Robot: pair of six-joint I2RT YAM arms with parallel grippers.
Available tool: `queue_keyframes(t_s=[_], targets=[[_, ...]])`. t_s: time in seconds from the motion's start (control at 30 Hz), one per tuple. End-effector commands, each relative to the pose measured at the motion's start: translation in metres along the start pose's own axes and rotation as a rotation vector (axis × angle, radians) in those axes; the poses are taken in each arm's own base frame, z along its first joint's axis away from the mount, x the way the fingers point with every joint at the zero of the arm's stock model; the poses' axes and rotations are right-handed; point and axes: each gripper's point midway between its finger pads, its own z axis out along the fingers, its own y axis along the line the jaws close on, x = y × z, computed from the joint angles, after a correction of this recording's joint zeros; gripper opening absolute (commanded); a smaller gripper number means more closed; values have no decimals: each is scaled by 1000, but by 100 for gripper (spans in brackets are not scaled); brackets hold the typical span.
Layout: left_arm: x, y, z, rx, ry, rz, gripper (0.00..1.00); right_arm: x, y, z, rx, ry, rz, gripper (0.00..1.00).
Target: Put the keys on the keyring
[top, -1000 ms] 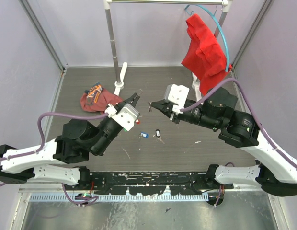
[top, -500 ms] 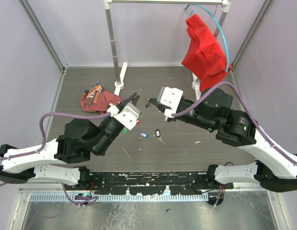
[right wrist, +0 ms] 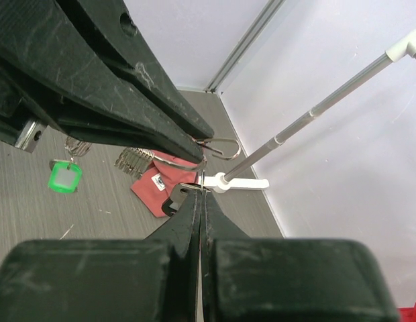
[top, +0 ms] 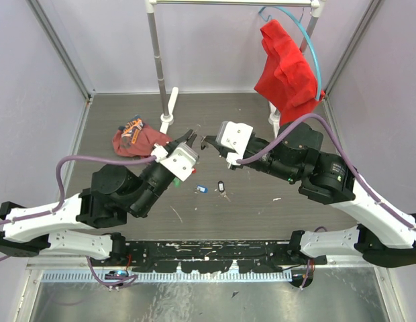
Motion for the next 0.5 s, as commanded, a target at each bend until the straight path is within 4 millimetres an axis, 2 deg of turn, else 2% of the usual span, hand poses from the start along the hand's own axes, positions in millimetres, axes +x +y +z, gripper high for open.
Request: queue_keyframes(t_s=[0.0,0.47], targets=[[-13,9,0,-14,-27,-42,0,-32,-20,-7,69,-105,-8,1],[-13,7,0,0,-29,-44,0,-32,-19,-1,70,-104,-8,1]])
